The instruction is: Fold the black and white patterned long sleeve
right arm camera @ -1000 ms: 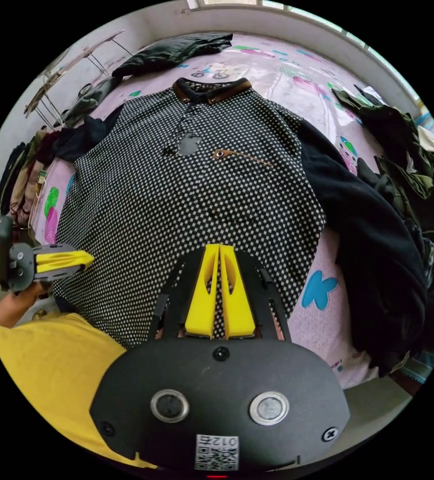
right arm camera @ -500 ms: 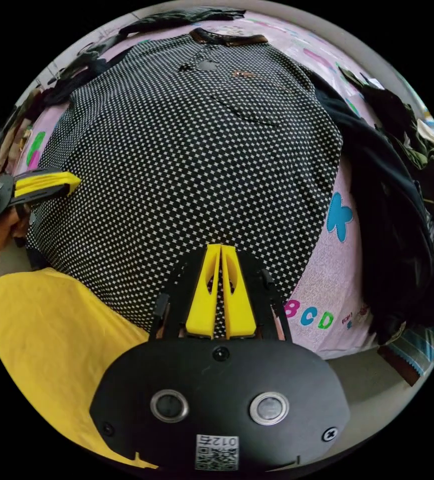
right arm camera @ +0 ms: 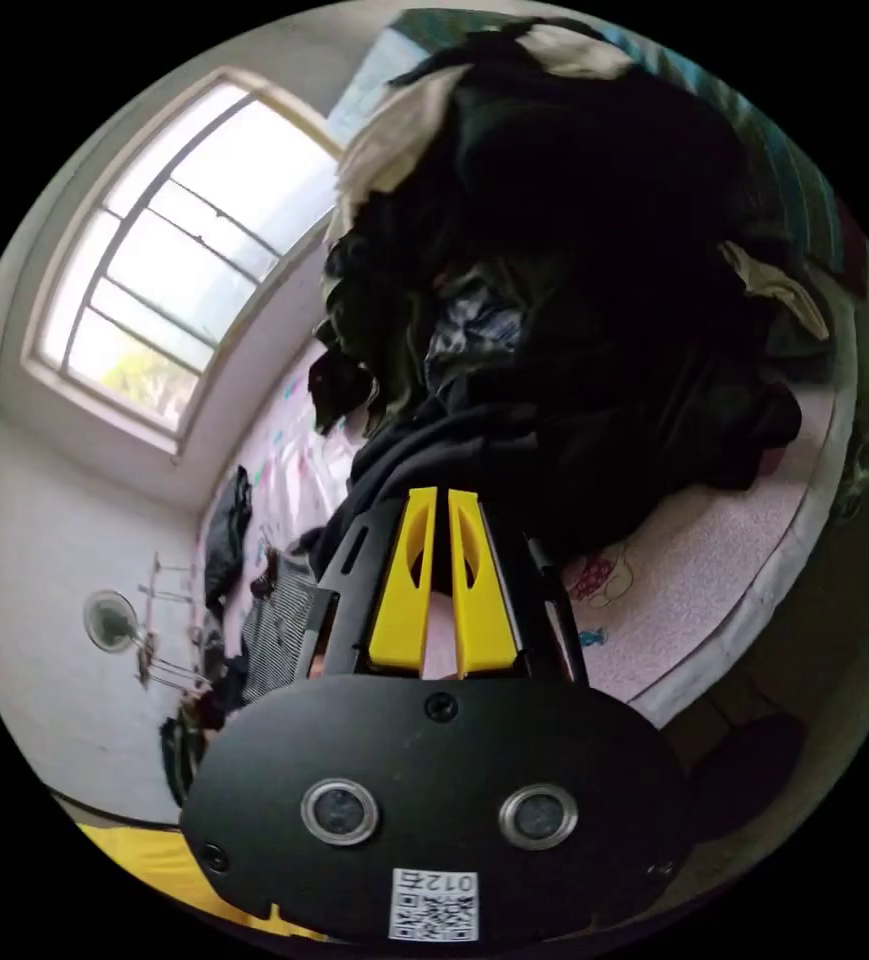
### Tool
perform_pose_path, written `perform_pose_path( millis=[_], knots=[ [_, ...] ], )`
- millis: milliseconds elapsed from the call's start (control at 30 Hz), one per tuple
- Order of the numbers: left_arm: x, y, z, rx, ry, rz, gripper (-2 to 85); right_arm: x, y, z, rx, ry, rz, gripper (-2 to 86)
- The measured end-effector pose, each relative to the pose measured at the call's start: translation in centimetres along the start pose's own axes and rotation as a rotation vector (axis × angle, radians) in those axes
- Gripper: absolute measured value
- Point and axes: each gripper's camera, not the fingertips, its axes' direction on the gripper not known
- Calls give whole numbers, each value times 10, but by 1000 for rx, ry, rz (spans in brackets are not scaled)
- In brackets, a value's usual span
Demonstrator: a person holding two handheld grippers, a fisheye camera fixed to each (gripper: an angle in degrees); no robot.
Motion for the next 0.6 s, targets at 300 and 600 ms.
perform_pose_path(
  millis=[300,600],
  knots=[
    [65,33,23,-11,-17,111,7,131,-112,15,-232,-66,254,82],
    [171,1,-1,132,-122,433,16,130,-135,-17,-94,-286,155,20]
  ],
)
